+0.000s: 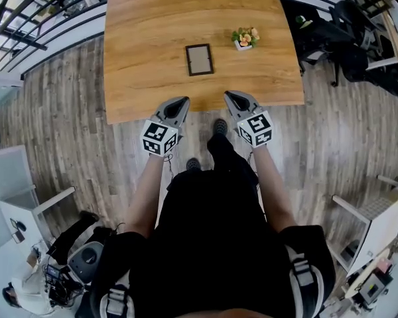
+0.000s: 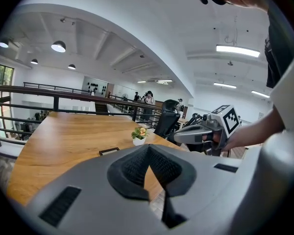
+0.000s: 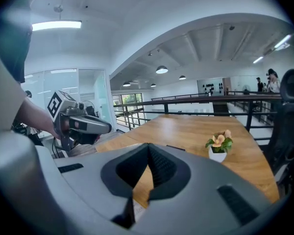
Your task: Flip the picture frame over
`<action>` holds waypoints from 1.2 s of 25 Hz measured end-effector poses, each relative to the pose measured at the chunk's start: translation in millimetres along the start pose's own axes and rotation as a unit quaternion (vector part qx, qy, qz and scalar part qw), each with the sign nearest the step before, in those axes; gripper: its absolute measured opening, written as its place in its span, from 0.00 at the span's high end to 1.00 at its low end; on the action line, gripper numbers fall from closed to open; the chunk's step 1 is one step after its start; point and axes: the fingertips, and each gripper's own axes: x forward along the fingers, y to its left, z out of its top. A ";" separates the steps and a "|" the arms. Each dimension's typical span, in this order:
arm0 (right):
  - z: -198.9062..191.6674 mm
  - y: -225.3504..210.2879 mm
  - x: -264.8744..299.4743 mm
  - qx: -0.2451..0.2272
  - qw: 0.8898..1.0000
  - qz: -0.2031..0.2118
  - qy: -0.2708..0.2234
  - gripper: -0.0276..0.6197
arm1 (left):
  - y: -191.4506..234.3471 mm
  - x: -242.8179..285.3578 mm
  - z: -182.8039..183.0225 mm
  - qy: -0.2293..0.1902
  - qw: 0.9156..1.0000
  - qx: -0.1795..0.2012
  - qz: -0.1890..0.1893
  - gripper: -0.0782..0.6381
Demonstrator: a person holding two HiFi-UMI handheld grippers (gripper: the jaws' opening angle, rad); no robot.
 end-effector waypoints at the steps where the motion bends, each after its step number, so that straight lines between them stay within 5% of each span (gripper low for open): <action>1: 2.8 -5.6 3.8 -0.002 1.000 0.004 0.001 0.95 | 2.5 4.7 1.4 0.001 1.000 -0.002 0.004 0.86; 15: 20.7 -71.5 50.3 -0.018 0.998 0.067 0.007 0.95 | 29.2 61.8 16.6 0.003 0.998 -0.010 0.064 0.86; 30: 26.9 -87.5 77.1 -0.037 0.993 0.109 0.018 0.95 | 53.8 82.4 16.2 -0.014 0.993 -0.048 0.110 0.86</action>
